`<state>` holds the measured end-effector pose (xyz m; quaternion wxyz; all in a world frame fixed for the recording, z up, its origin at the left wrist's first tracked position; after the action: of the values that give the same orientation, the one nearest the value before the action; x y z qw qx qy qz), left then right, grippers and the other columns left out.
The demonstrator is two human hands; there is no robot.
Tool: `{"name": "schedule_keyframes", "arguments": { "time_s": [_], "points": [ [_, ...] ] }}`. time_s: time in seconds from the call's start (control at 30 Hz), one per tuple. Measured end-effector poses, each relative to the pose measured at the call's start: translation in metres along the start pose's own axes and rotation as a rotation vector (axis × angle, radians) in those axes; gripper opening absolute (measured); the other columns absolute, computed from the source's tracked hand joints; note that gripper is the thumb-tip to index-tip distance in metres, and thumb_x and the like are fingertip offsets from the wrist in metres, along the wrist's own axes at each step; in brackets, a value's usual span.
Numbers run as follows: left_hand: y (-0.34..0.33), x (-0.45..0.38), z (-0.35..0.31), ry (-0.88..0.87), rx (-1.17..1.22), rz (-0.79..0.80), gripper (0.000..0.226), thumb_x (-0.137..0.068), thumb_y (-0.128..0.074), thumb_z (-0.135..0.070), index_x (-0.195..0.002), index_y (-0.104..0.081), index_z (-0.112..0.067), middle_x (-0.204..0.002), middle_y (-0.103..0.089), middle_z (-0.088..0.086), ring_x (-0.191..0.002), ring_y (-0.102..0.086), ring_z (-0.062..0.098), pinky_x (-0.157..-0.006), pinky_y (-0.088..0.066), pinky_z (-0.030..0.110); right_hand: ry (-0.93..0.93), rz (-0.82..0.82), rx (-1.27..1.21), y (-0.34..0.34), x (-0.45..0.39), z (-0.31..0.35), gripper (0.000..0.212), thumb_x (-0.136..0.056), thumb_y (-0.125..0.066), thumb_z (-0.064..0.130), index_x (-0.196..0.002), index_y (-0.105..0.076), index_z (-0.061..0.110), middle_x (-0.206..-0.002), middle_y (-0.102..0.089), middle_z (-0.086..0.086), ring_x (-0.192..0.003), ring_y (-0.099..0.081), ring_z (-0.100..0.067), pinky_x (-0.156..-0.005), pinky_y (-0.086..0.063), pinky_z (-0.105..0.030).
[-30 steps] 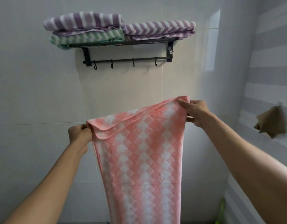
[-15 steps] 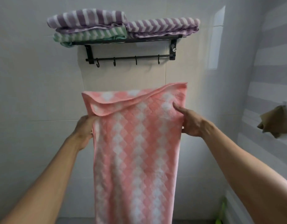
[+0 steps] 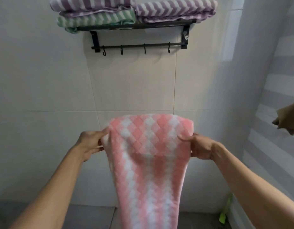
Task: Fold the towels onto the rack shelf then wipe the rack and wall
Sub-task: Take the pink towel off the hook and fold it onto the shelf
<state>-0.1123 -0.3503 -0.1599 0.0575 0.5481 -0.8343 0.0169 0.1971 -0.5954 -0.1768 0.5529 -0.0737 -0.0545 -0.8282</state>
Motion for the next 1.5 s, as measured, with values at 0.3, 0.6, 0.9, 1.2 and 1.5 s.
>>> {"name": "schedule_keyframes", "arguments": {
  "time_s": [0.3,0.6,0.9,1.2,1.5],
  "points": [
    [-0.006,-0.002,-0.019,-0.187,0.357,-0.107,0.023,-0.096,-0.066,-0.027,-0.084,-0.066,-0.007,-0.072,-0.072,0.008,-0.062,-0.067,0.019,-0.054,-0.057,0.027,0.133,-0.064,-0.206,0.009,-0.019,0.027,0.084,-0.058,-0.093,0.048,-0.123,-0.069,0.001,-0.103,-0.076,-0.013,-0.084,-0.073,-0.024,-0.078,-0.061,-0.04],
    [-0.002,-0.002,-0.004,-0.128,0.256,-0.027,0.038,-0.09,-0.07,-0.038,-0.097,-0.066,-0.001,-0.101,-0.068,0.017,-0.079,-0.066,0.029,-0.066,-0.058,0.035,0.11,-0.015,-0.192,0.014,-0.008,0.021,0.062,-0.062,-0.087,0.045,-0.105,-0.072,0.002,-0.094,-0.077,-0.013,-0.076,-0.074,-0.022,-0.068,-0.062,-0.034],
    [0.004,0.008,0.027,-0.035,0.235,-0.014,0.033,-0.087,-0.072,-0.033,-0.1,-0.069,-0.003,-0.083,-0.073,0.009,-0.06,-0.07,0.017,-0.065,-0.055,0.033,0.107,-0.046,-0.164,0.017,-0.013,0.005,0.087,-0.045,-0.099,0.042,-0.112,-0.07,-0.004,-0.097,-0.074,-0.016,-0.075,-0.073,-0.024,-0.072,-0.062,-0.036],
    [0.012,0.017,0.048,-0.027,0.205,0.0,0.019,-0.097,-0.062,-0.021,-0.101,-0.068,-0.004,-0.074,-0.076,0.006,-0.056,-0.07,0.014,-0.055,-0.058,0.027,0.068,-0.053,-0.151,0.016,-0.007,-0.019,0.062,-0.059,-0.089,0.045,-0.102,-0.075,0.002,-0.101,-0.074,-0.017,-0.075,-0.074,-0.02,-0.064,-0.06,-0.029],
    [0.018,0.019,0.062,-0.037,0.267,0.099,0.025,-0.094,-0.063,-0.023,-0.113,-0.067,-0.008,-0.084,-0.077,0.005,-0.067,-0.072,0.017,-0.067,-0.057,0.031,0.003,-0.097,-0.138,0.02,-0.003,-0.035,0.064,-0.062,-0.087,0.041,-0.11,-0.071,0.003,-0.097,-0.069,-0.015,-0.076,-0.067,-0.021,-0.063,-0.056,-0.03]
  ]
}}
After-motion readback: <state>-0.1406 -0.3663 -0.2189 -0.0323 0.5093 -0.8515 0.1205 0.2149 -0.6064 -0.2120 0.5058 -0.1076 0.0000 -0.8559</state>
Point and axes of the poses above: each hand's wrist, its own x-axis away from the middle knuckle, its own y-axis out of the back of the hand, z = x × y, the point moved 2 cm from there along -x, towards the middle knuckle
